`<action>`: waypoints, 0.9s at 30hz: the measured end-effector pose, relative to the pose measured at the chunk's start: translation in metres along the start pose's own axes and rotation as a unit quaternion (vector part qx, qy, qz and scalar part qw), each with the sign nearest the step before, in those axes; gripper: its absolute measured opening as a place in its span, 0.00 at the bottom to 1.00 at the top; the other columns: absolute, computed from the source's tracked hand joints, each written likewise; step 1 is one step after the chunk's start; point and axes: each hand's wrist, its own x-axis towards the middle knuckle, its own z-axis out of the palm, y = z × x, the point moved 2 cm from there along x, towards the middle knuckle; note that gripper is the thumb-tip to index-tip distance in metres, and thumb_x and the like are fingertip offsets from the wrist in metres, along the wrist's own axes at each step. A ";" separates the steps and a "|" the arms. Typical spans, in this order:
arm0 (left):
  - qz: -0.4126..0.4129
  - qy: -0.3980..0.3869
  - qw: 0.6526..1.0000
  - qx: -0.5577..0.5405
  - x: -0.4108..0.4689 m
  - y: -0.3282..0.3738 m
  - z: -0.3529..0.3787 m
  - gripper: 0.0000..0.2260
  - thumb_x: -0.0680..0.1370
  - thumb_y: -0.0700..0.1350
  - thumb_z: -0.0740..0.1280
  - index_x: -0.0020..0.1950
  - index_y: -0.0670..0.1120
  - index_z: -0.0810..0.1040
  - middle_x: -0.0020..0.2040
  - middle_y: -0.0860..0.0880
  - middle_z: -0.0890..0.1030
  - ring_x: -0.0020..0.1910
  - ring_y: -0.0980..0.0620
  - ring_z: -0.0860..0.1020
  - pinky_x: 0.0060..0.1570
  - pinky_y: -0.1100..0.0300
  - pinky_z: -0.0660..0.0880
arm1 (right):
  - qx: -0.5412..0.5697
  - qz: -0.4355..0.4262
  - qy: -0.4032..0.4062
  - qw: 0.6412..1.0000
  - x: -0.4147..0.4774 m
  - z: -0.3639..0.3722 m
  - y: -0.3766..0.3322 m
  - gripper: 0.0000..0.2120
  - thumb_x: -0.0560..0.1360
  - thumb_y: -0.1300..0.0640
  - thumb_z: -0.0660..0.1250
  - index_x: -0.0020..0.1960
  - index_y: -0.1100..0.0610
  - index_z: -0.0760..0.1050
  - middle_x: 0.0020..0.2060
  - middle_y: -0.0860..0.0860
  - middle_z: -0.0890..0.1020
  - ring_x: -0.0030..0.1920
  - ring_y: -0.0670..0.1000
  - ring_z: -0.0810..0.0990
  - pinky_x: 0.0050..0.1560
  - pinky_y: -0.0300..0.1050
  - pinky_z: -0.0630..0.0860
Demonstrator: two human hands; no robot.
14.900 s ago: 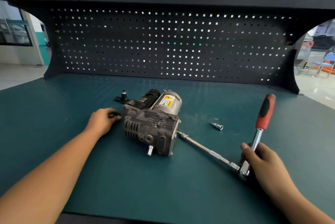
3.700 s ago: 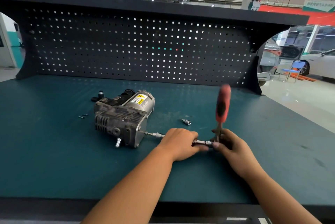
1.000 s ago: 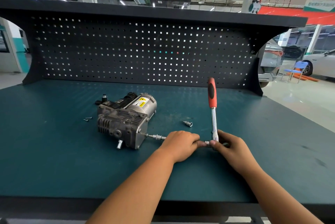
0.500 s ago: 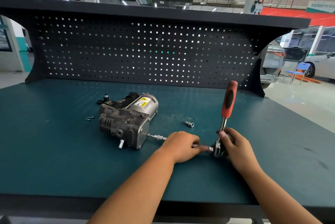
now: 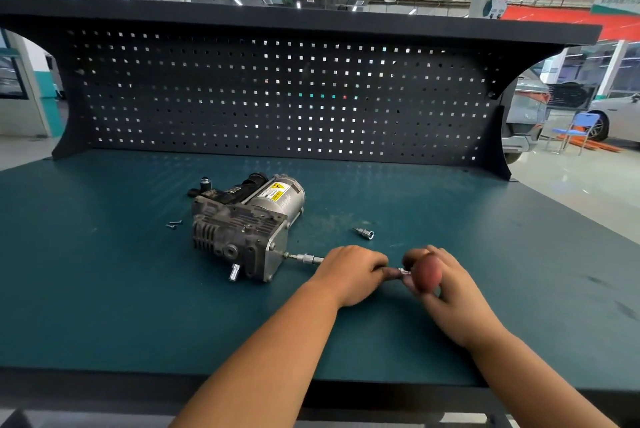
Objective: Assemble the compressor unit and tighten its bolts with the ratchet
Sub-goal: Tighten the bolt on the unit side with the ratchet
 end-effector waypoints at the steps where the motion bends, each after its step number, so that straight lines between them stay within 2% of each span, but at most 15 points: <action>1: -0.003 0.001 1.000 -0.006 0.000 0.000 0.000 0.15 0.78 0.55 0.60 0.38 0.46 0.73 0.43 0.43 0.80 0.45 0.41 0.75 0.37 0.55 0.61 | 0.001 0.008 0.001 1.000 0.000 0.000 0.000 0.16 0.73 0.61 0.70 0.47 0.41 0.69 0.42 0.37 0.76 0.44 0.43 0.75 0.46 0.33 0.70; 3: -0.005 -0.002 1.000 0.001 -0.001 -0.001 0.001 0.17 0.78 0.58 0.60 0.34 0.48 0.68 0.36 0.45 0.77 0.41 0.43 0.72 0.36 0.55 0.59 | 0.059 0.090 0.025 0.994 0.001 0.001 0.004 0.16 0.74 0.59 0.70 0.49 0.41 0.69 0.39 0.38 0.77 0.40 0.43 0.77 0.40 0.32 0.70; 5: -0.003 -0.006 1.000 0.015 -0.003 -0.003 0.002 0.20 0.76 0.63 0.60 0.34 0.49 0.68 0.31 0.51 0.71 0.38 0.46 0.69 0.35 0.56 0.59 | 0.102 0.195 0.045 0.974 0.006 0.005 0.010 0.13 0.75 0.57 0.67 0.53 0.44 0.68 0.37 0.43 0.78 0.32 0.44 0.77 0.32 0.34 0.71; 7: 0.001 -0.003 1.000 0.019 -0.004 -0.005 0.003 0.19 0.74 0.66 0.61 0.37 0.51 0.69 0.32 0.53 0.70 0.37 0.48 0.69 0.36 0.56 0.60 | 0.112 0.272 0.038 0.955 0.011 0.008 0.017 0.11 0.77 0.54 0.65 0.57 0.48 0.67 0.41 0.46 0.79 0.30 0.47 0.78 0.28 0.34 0.72; 9: 0.011 0.007 1.000 0.018 -0.004 -0.004 0.003 0.19 0.72 0.67 0.63 0.40 0.51 0.70 0.36 0.52 0.75 0.39 0.48 0.71 0.37 0.56 0.62 | 0.109 0.303 0.022 0.946 0.011 0.008 0.022 0.10 0.77 0.52 0.64 0.56 0.53 0.69 0.39 0.48 0.81 0.26 0.46 0.77 0.26 0.32 0.71; 11: 0.020 0.009 1.000 0.021 -0.002 -0.004 0.002 0.19 0.74 0.65 0.62 0.42 0.49 0.73 0.41 0.49 0.79 0.42 0.47 0.73 0.37 0.55 0.65 | 0.134 0.305 0.007 0.943 0.009 0.007 0.025 0.09 0.78 0.53 0.64 0.56 0.53 0.69 0.32 0.49 0.81 0.25 0.47 0.75 0.29 0.36 0.73; 13: 0.022 0.006 0.999 0.023 -0.001 -0.004 0.003 0.18 0.76 0.63 0.61 0.43 0.48 0.74 0.42 0.49 0.79 0.42 0.47 0.72 0.37 0.55 0.64 | 0.159 0.295 0.013 0.942 0.008 0.003 0.025 0.13 0.77 0.55 0.65 0.60 0.49 0.67 0.32 0.51 0.83 0.27 0.47 0.77 0.34 0.40 0.75; 16: 0.012 0.012 1.000 0.015 -0.001 -0.005 0.003 0.19 0.76 0.63 0.61 0.42 0.47 0.75 0.39 0.48 0.78 0.38 0.49 0.68 0.36 0.55 0.62 | 0.199 0.272 0.043 0.941 0.005 0.001 0.021 0.30 0.74 0.60 0.70 0.68 0.44 0.60 0.44 0.50 0.84 0.41 0.47 0.83 0.45 0.43 0.78; 18: 0.006 0.019 1.000 0.005 -0.002 -0.004 0.004 0.19 0.76 0.62 0.61 0.42 0.47 0.75 0.38 0.49 0.78 0.37 0.49 0.67 0.35 0.56 0.60 | 0.216 0.235 0.069 0.945 0.003 0.000 0.016 0.36 0.72 0.65 0.71 0.71 0.43 0.58 0.48 0.49 0.83 0.46 0.47 0.83 0.44 0.36 0.78; 20: 0.003 0.013 1.000 0.011 -0.001 -0.004 0.004 0.19 0.76 0.63 0.60 0.42 0.47 0.75 0.37 0.49 0.77 0.37 0.49 0.68 0.36 0.56 0.60 | 0.201 0.191 0.092 0.956 0.001 -0.003 0.010 0.33 0.72 0.65 0.71 0.69 0.42 0.62 0.47 0.48 0.83 0.46 0.45 0.82 0.44 0.32 0.76; 23: -0.002 -0.012 0.999 0.033 -0.001 -0.004 0.006 0.20 0.76 0.64 0.59 0.41 0.47 0.75 0.35 0.50 0.74 0.38 0.48 0.68 0.36 0.55 0.61 | 0.165 0.135 0.101 0.972 0.001 -0.005 0.002 0.24 0.73 0.65 0.69 0.59 0.41 0.68 0.42 0.47 0.85 0.43 0.43 0.82 0.46 0.31 0.75; 27: -0.005 -0.007 0.999 0.033 0.000 -0.002 0.005 0.21 0.76 0.64 0.59 0.37 0.47 0.69 0.34 0.50 0.72 0.38 0.47 0.67 0.35 0.55 0.58 | 0.150 0.111 0.076 0.980 -0.001 -0.005 0.001 0.16 0.72 0.68 0.69 0.51 0.48 0.73 0.41 0.48 0.84 0.42 0.44 0.82 0.44 0.29 0.74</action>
